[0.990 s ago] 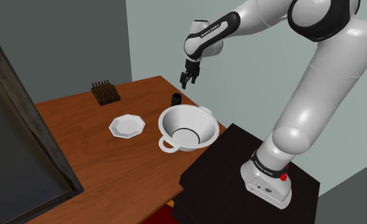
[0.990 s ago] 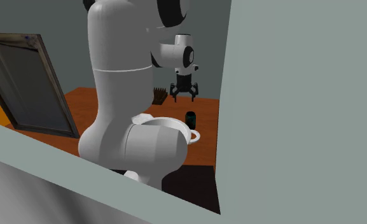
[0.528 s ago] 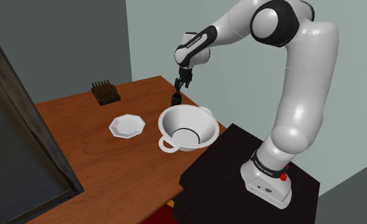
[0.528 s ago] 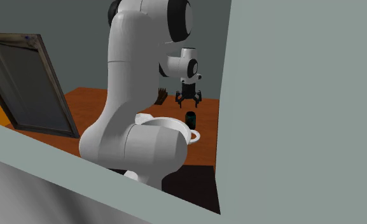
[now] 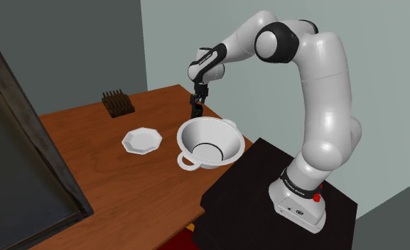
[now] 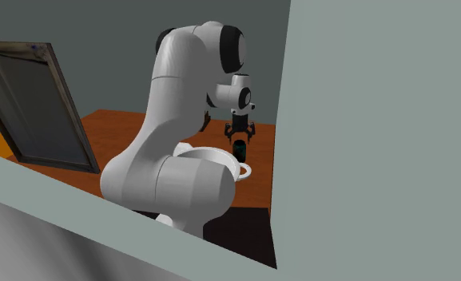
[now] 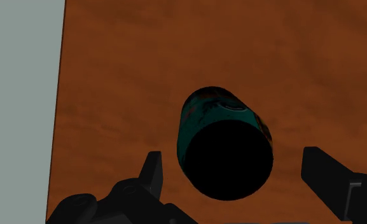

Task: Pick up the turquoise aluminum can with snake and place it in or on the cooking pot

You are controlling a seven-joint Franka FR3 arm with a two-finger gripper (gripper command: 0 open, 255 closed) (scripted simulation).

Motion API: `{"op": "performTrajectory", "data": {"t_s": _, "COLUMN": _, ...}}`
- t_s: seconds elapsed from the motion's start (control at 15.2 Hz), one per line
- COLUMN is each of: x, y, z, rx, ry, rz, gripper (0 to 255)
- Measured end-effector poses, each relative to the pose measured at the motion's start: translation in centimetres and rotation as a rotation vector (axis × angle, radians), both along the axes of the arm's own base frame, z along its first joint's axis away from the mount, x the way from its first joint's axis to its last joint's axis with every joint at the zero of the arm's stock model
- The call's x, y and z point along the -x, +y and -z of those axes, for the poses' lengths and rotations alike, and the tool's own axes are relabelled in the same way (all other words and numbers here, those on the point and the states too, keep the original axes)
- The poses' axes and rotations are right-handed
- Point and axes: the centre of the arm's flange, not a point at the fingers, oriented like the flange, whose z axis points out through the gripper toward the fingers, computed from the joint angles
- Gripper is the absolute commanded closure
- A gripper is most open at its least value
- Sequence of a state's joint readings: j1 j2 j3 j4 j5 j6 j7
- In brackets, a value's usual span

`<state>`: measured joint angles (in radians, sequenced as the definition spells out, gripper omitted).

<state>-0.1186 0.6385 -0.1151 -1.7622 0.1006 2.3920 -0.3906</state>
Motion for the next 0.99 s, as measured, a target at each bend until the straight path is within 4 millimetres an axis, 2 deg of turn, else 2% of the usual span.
{"op": "performTrajectory", "data": {"t_s": 0.33, "x": 0.0, "y": 0.0, "z": 2.8, "rx": 0.0, "ry": 0.0, "rz": -0.001, "gripper": 0}}
{"op": "performTrajectory", "data": {"t_s": 0.79, "x": 0.0, "y": 0.0, "z": 3.2, "rx": 0.0, "ry": 0.0, "rz": -0.001, "gripper": 0}}
{"op": "performTrajectory", "data": {"t_s": 0.86, "x": 0.0, "y": 0.0, "z": 3.2, "rx": 0.0, "ry": 0.0, "rz": -0.001, "gripper": 255}}
{"op": "performTrajectory", "data": {"t_s": 0.99, "x": -0.1, "y": -0.1, "z": 3.1, "rx": 0.001, "ry": -0.001, "rz": 0.0, "gripper": 255}}
